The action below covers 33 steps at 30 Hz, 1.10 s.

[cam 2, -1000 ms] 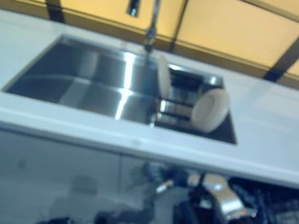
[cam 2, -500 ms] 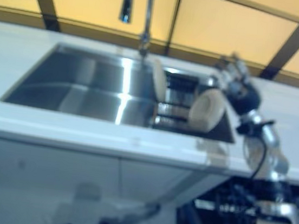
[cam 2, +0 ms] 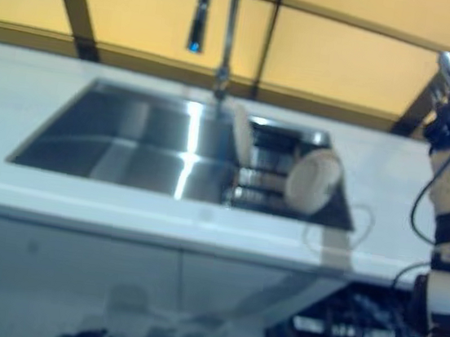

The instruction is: Take plates into dishwasher

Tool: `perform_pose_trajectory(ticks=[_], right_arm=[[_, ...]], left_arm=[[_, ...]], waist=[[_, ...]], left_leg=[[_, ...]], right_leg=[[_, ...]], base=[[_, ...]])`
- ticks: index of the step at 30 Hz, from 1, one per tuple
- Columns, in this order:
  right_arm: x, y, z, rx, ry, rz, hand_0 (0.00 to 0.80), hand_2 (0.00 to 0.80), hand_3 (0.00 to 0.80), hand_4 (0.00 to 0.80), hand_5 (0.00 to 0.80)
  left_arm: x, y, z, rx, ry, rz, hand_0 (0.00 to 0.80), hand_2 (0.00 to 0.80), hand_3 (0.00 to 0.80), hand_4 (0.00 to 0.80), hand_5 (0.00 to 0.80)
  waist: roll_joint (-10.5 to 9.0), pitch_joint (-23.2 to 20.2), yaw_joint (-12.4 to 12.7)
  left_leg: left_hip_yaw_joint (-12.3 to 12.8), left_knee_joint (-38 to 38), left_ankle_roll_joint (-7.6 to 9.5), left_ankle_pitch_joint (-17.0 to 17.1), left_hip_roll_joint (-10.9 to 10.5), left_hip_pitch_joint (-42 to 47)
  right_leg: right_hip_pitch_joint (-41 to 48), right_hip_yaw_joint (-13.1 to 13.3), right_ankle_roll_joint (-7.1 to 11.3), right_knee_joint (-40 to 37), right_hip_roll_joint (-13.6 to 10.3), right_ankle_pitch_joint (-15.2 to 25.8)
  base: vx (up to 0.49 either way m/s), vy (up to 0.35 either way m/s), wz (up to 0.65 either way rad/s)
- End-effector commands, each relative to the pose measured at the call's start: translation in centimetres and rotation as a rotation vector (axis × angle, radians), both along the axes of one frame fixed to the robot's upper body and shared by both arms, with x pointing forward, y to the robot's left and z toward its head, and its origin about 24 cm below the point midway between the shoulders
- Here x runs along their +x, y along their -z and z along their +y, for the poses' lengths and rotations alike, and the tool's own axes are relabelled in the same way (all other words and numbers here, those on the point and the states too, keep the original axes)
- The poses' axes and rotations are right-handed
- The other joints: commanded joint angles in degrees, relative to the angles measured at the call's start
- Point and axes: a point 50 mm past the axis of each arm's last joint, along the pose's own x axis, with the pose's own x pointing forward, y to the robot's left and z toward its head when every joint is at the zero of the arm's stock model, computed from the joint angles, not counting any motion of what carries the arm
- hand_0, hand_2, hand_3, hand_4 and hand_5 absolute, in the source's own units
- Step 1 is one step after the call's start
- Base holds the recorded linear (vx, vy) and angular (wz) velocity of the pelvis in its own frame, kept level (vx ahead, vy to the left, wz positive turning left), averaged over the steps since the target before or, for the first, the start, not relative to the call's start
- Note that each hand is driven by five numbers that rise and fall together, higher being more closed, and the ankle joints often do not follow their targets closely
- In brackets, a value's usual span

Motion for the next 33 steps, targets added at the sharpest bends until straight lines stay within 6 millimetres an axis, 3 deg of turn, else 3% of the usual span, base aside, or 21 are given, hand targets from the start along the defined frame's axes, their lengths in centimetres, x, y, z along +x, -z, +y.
perform_pose_trajectory(ticks=[1,7,14,25,33], right_arm=[[-0.3,-4.8,-0.7,-0.142,0.065,-0.019,0.000,0.000,0.000,0.000,0.000],[0.8,-2.8,0.3,-0.309,0.013,0.191,0.000,0.000,0.000,0.000,0.000],[1.4,-0.8,0.8,-0.340,-0.087,0.361,0.000,0.000,0.000,0.000,0.000],[1.5,-0.1,0.9,-0.395,-0.103,0.452,0.000,0.000,0.000,0.000,0.000],[1.6,0.0,1.1,-0.382,-0.105,0.474,0.000,0.000,0.000,0.000,0.000]], left_arm=[[2.2,-0.3,-1.0,-0.034,0.031,-0.036,0.000,0.000,0.000,0.000,0.000],[1.7,0.0,-1.4,-0.035,0.046,-0.020,0.000,0.000,0.000,0.000,0.000],[1.4,-0.1,-1.1,-0.046,0.061,-0.014,0.000,0.000,0.000,0.000,0.000],[0.1,0.1,-0.3,-0.025,0.054,-0.002,0.000,0.000,0.000,0.000,0.000],[0.3,-0.1,0.0,-0.020,0.046,-0.020,0.000,0.000,0.000,0.000,0.000]], waist=[[-0.77,-0.8,1.3],[-0.75,-0.9,1.7],[-0.70,-0.5,1.6],[-0.95,0.8,1.7],[-1.12,2.1,1.9]], left_leg=[[0.0,1.1,1.05,-0.9,-0.3,-1.3],[-0.8,-1.3,0.73,-0.4,-0.7,-0.8],[0.0,-1.3,1.00,-1.0,-0.8,-0.9],[0.7,-1.3,0.61,-1.1,-0.2,-1.3],[0.5,-1.3,0.23,-0.9,0.2,-2.3]], right_leg=[[3.0,-0.9,1.66,-0.7,-0.4,0.7],[3.6,-1.6,2.32,-3.4,-0.6,2.4],[2.9,-1.9,3.02,-3.4,-1.5,2.7],[2.0,-1.8,3.61,-3.7,-1.7,3.1],[1.2,-1.8,3.63,-3.7,-1.5,3.0]], base=[[0.124,-0.009,0.02],[0.088,0.007,0.00],[0.065,0.011,0.03],[0.023,-0.010,0.00],[0.000,0.000,0.00]])
